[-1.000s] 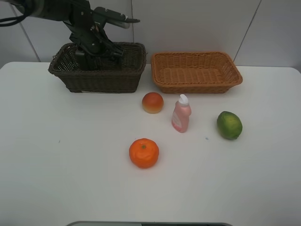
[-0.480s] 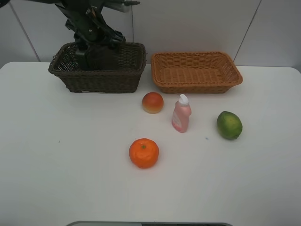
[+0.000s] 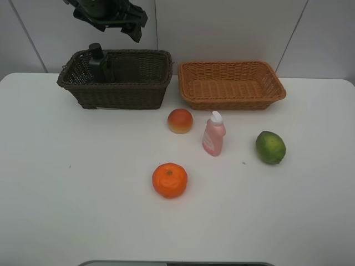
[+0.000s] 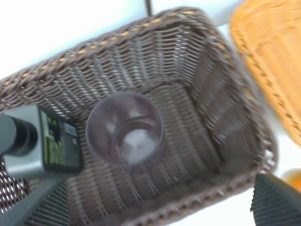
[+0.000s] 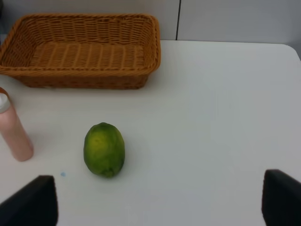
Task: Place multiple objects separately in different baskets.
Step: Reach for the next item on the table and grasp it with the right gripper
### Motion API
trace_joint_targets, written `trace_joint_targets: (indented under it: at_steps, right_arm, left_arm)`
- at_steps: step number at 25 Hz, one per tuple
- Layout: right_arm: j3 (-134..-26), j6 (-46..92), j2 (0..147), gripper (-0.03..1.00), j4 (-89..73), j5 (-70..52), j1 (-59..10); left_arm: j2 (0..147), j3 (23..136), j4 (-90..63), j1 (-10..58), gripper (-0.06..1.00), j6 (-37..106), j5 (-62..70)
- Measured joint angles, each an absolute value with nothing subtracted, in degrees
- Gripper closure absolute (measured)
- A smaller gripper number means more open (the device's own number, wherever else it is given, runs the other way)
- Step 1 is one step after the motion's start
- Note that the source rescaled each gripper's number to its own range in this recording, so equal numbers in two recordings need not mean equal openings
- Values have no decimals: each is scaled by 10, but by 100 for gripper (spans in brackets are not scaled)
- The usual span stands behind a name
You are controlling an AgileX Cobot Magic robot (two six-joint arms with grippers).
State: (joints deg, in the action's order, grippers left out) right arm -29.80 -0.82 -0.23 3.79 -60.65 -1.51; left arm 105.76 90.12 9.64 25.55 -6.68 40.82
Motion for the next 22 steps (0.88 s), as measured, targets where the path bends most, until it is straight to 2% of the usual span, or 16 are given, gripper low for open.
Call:
trace_joint_targets:
  at_steps: [7, 15, 22]
  right_arm:
    - [-298, -8, -2, 11, 38, -606, -15]
    - [-298, -8, -2, 11, 38, -606, -15]
    - [-298, -8, -2, 11, 38, -606, -15]
  left_arm:
    - [1008, 860, 88, 296, -5, -57, 472]
    - [1004, 859, 43, 358, -5, 69, 542]
    - [987, 839, 43, 370, -5, 28, 607]
